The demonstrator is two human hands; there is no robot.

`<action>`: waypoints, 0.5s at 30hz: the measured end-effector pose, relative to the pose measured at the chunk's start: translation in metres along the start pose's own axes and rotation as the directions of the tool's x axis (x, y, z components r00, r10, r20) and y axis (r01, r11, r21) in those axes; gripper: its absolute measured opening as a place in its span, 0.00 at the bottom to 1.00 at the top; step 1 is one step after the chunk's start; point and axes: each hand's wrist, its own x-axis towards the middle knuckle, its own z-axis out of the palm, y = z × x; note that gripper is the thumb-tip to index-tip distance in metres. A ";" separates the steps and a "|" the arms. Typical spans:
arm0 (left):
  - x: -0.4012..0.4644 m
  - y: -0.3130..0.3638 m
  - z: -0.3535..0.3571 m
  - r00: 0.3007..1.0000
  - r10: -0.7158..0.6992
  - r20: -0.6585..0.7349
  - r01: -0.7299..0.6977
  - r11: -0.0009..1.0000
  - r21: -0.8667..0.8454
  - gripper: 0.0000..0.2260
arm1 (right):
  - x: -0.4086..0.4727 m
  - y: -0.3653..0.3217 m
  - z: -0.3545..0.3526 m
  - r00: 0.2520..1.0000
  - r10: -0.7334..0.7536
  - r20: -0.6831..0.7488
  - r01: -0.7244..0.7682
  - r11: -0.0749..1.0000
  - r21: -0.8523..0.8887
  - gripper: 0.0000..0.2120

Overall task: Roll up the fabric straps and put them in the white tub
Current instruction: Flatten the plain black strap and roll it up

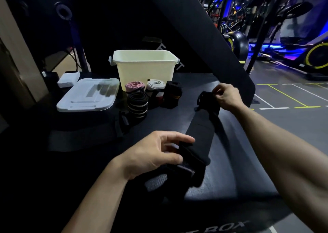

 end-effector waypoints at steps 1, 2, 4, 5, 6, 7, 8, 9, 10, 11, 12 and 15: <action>0.002 -0.001 0.000 0.999 -0.012 0.034 0.012 1.000 0.017 0.23 | 0.003 0.003 0.005 1.000 0.010 0.000 -0.010 1.000 0.010 0.09; 0.005 -0.003 0.001 0.998 -0.023 0.060 0.021 0.999 0.036 0.24 | 0.005 0.005 0.011 1.000 0.016 -0.001 -0.016 1.000 0.023 0.09; 0.010 -0.007 -0.001 0.995 -0.055 0.080 0.050 0.996 0.068 0.26 | 0.013 0.008 0.021 1.000 0.000 0.029 -0.002 0.999 0.052 0.12; 0.011 -0.009 -0.002 0.994 -0.074 0.079 0.067 0.994 0.081 0.26 | 0.017 0.010 0.026 0.997 -0.025 0.072 0.021 0.998 0.052 0.15; 0.012 -0.012 -0.003 0.993 -0.087 0.077 0.080 0.993 0.087 0.26 | 0.020 0.011 0.030 0.990 -0.047 0.133 0.043 0.999 0.031 0.20; 0.013 -0.014 -0.005 0.992 -0.094 0.079 0.087 0.992 0.086 0.26 | 0.021 0.012 0.034 0.979 -0.061 0.196 0.063 0.998 -0.003 0.24; 0.013 -0.015 -0.006 0.992 -0.095 0.083 0.089 0.993 0.081 0.26 | 0.021 0.012 0.037 0.965 -0.061 0.255 0.072 0.997 -0.032 0.27; 0.013 -0.016 -0.007 0.992 -0.095 0.087 0.088 0.993 0.079 0.26 | 0.020 0.011 0.039 0.953 -0.061 0.295 0.079 0.996 -0.051 0.27; 0.014 -0.016 -0.007 0.992 -0.092 0.088 0.085 0.993 0.081 0.26 | 0.019 0.011 0.041 0.949 -0.074 0.306 0.100 0.992 -0.072 0.27; 0.013 -0.017 -0.007 0.992 -0.090 0.087 0.082 0.993 0.083 0.26 | 0.016 0.010 0.042 0.954 -0.093 0.284 0.126 0.987 -0.100 0.25; 0.013 -0.017 -0.007 0.993 -0.088 0.084 0.081 0.993 0.084 0.26 | 0.010 0.008 0.041 0.964 -0.113 0.241 0.151 0.978 -0.144 0.23; 0.011 -0.017 -0.004 0.993 -0.089 0.079 0.081 0.992 0.100 0.25 | -0.015 -0.006 0.031 0.980 -0.091 0.178 0.143 0.941 -0.307 0.22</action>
